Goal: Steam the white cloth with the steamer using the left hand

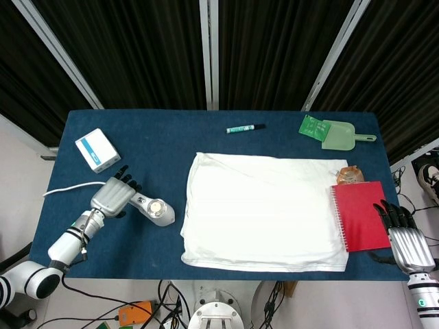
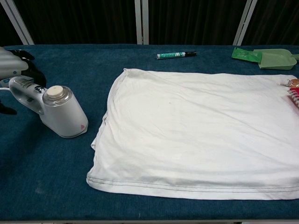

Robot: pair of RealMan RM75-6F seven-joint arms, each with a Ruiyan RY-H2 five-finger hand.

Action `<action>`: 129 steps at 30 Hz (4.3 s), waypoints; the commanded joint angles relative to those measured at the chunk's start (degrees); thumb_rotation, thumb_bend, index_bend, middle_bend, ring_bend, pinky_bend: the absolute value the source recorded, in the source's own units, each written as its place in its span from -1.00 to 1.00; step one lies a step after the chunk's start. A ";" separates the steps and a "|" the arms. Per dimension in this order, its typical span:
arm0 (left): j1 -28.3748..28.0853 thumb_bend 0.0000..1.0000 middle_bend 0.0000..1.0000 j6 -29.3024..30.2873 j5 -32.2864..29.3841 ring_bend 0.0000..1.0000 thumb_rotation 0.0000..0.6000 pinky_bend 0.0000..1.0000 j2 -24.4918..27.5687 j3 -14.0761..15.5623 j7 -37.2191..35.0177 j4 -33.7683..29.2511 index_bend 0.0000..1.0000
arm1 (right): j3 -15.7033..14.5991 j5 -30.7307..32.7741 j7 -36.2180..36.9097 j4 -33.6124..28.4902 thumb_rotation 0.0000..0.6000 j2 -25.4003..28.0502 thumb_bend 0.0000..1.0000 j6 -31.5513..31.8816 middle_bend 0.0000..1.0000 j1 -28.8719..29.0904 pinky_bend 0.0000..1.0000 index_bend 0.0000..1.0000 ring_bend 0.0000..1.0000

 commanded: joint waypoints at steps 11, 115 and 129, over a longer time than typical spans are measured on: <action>-3.03 -0.79 -0.07 -2.21 -4.62 -0.33 1.00 -1.00 -1.54 1.59 1.84 1.01 -0.15 | 0.34 1.31 0.44 1.09 1.00 -0.86 -0.84 -1.43 -1.00 0.53 -1.00 -1.00 -1.00; -20.37 0.32 0.85 -1.76 -23.73 0.44 0.65 0.25 -13.28 -0.86 -13.49 5.96 0.59 | -8.53 -10.79 8.08 3.13 1.00 -4.40 -0.29 -13.21 -0.99 10.59 -1.00 -1.00 -1.00; -19.06 0.31 0.84 0.31 -19.61 0.44 0.23 0.25 -10.92 1.82 -9.25 -2.80 0.59 | -8.83 -10.73 8.43 3.70 1.00 -4.69 -0.29 -12.26 -0.99 10.20 -1.00 -1.00 -1.00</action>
